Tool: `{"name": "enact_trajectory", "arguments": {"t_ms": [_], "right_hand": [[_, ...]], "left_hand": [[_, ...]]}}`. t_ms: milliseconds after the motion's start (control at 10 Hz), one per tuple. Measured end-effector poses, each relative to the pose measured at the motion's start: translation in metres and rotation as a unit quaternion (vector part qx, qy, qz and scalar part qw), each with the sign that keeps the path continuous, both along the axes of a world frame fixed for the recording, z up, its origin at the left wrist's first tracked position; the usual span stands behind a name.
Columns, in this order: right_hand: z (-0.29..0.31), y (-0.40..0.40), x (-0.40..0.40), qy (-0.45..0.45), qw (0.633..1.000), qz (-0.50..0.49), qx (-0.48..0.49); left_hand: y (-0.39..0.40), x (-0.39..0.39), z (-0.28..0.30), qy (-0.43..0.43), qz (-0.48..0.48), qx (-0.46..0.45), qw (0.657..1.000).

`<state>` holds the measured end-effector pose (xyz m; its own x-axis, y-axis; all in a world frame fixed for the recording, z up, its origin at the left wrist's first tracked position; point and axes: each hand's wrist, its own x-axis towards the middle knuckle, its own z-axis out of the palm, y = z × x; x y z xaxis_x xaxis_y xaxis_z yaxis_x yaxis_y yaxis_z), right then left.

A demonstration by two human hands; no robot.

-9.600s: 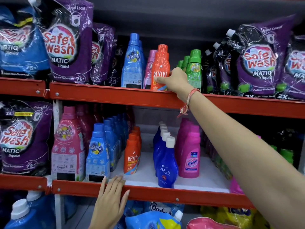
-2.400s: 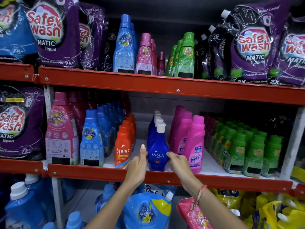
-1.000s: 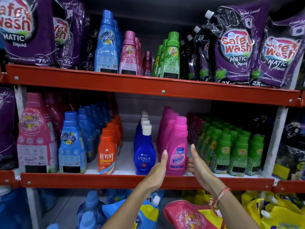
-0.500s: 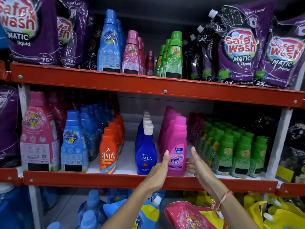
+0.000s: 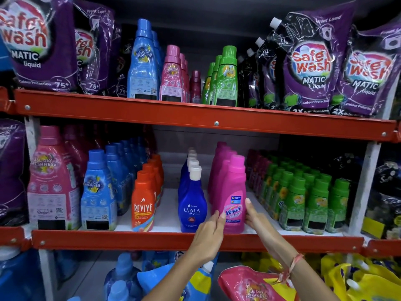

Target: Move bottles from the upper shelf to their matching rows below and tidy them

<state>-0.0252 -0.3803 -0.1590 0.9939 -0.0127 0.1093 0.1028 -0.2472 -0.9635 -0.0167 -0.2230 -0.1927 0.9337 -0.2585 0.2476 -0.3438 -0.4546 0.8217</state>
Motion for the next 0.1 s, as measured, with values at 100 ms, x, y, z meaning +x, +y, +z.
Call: {"name": "enact_trajectory", "arguments": {"t_ms": [100], "right_hand": [[0.0064, -0.0128, -0.0014, -0.066, 0.994, -0.083, -0.004]], "left_hand": [[0.0102, -0.0091, 0.0075, -0.131, 0.060, -0.024, 0.989]]}}
